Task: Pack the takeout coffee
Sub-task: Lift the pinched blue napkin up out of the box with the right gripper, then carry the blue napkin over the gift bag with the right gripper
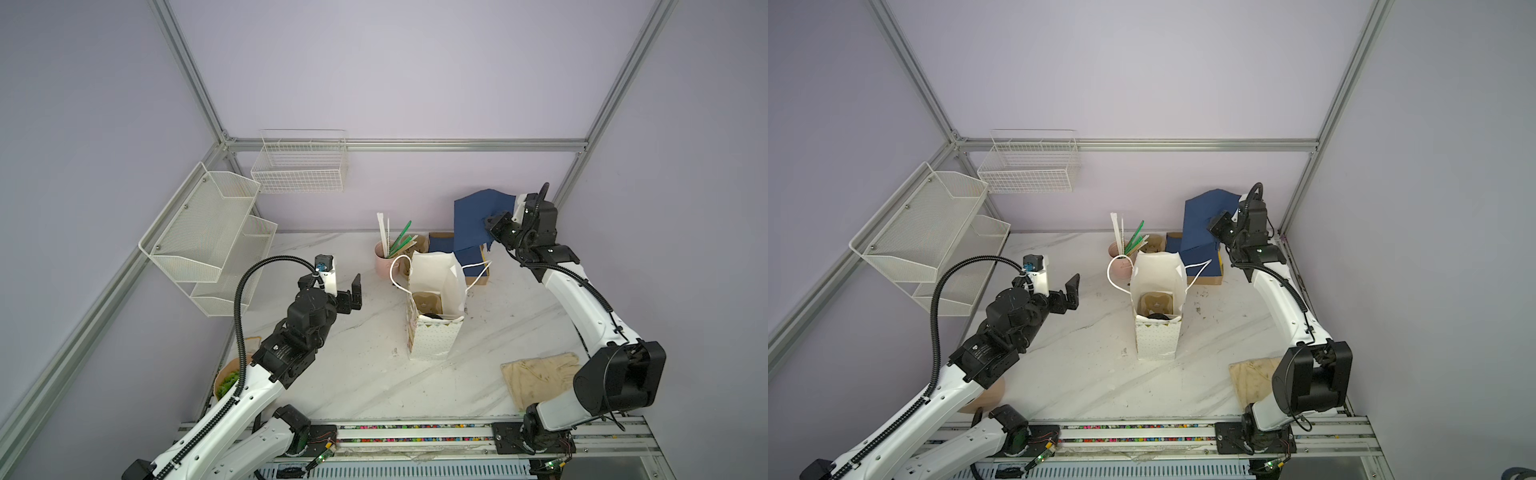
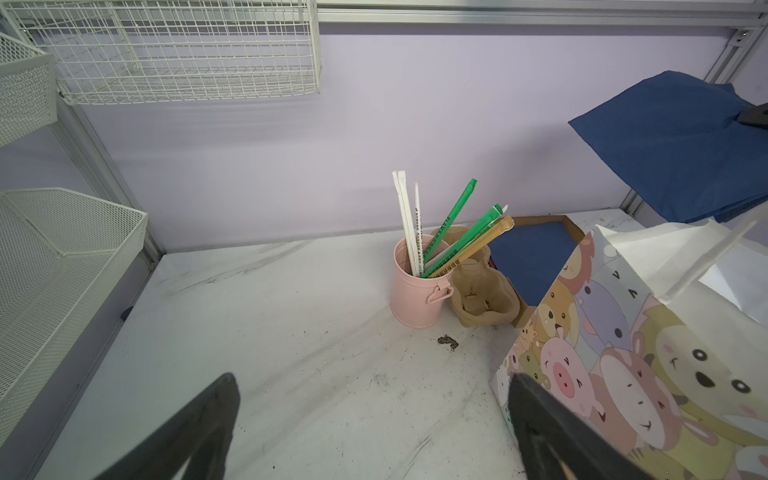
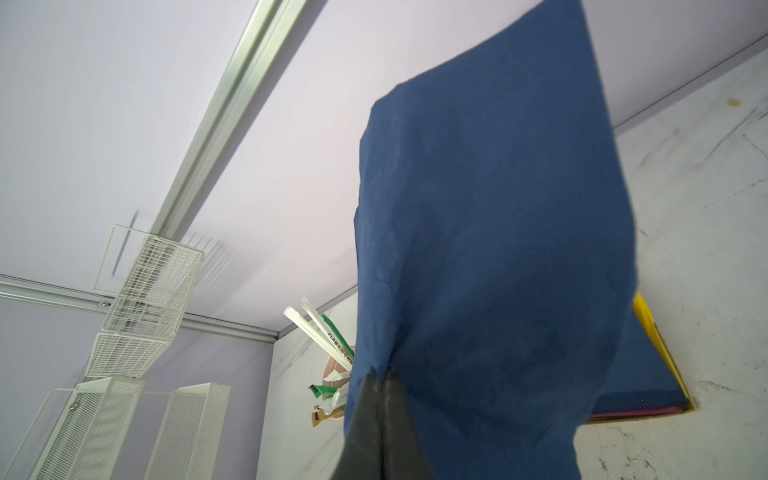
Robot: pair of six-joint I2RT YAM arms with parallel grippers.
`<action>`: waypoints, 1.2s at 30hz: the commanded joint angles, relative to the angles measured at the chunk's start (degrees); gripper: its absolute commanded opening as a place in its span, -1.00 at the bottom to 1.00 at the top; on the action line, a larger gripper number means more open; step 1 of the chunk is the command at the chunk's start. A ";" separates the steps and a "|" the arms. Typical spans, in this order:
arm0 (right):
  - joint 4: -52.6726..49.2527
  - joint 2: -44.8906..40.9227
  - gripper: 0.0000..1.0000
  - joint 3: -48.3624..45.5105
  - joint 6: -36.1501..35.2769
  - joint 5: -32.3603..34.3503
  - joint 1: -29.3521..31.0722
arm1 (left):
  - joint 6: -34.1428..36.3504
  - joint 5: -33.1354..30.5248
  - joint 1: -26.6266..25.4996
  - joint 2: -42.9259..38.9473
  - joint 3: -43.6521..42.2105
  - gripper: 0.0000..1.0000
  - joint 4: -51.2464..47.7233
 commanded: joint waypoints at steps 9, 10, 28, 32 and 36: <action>0.58 -7.24 -1.00 3.07 2.24 -0.47 -0.21 | -0.01 0.82 -0.07 -1.68 -1.36 1.00 1.46; 0.32 -7.34 -1.00 3.45 2.28 -0.65 -0.21 | -0.01 0.82 -0.06 -1.74 -1.33 1.00 1.47; -0.44 -17.12 -1.00 6.13 -1.32 -16.15 0.38 | -0.26 0.83 -0.51 -2.78 -1.30 0.99 1.34; -3.00 -19.51 -1.00 4.94 -3.82 -17.20 2.10 | -0.37 0.82 -0.51 -2.86 -1.26 1.00 1.33; -6.94 -21.31 -1.00 3.61 -7.10 -15.87 5.49 | -0.45 0.78 -0.51 -3.08 -1.22 1.00 1.25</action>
